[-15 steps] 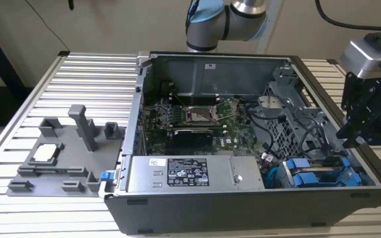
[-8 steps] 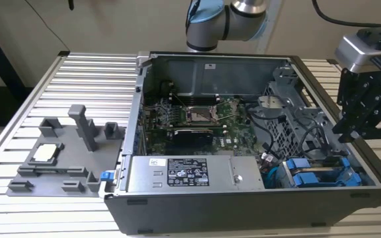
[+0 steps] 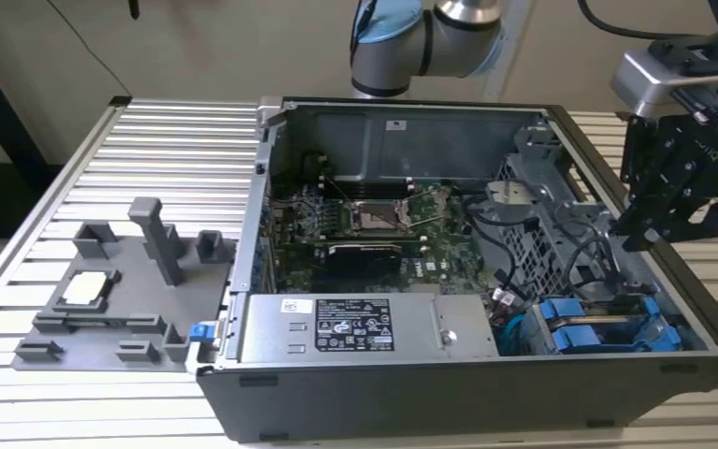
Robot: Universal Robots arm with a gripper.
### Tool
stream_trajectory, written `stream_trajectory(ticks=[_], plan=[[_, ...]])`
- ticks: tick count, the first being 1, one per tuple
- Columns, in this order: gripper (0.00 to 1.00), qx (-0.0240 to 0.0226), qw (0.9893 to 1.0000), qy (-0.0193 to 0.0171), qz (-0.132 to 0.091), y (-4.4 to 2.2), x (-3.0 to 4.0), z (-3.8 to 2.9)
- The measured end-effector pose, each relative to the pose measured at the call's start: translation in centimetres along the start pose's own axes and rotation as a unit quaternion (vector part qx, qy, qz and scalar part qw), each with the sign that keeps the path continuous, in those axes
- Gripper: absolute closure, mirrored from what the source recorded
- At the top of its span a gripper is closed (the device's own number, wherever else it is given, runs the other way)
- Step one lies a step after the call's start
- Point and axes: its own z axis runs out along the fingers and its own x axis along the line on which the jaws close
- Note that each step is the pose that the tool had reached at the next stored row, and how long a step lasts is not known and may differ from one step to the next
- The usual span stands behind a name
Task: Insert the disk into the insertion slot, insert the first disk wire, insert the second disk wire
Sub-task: 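Insert the first disk wire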
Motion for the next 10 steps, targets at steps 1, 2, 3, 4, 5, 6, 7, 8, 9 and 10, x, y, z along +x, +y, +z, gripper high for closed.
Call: stream_trajectory(ticks=[1,2,3,4,5,6,7,8,9,10], plan=[[0.73,0.0000,1.0000,-0.0001,0.000,0.04,-0.27,0.02],[0.73,0.0000,1.0000,0.0000,0.000,0.07,-0.53,0.03],[0.73,0.0000,1.0000,-0.0001,0.000,0.10,-0.81,0.04],[0.73,0.0000,1.0000,-0.0001,0.000,0.13,-1.06,0.05],[0.73,0.0000,1.0000,0.0000,0.000,0.16,-1.33,0.06],[0.73,0.0000,1.0000,0.0000,0.000,0.18,-1.62,0.07],[0.73,0.0000,1.0000,0.0000,0.000,0.21,-1.86,0.08],[0.73,0.0000,1.0000,0.0000,0.000,0.23,-2.10,0.10],[0.73,0.0000,1.0000,0.0000,0.000,0.26,-2.34,0.10],[0.73,0.0000,1.0000,0.0000,0.000,0.28,-2.55,0.11]])
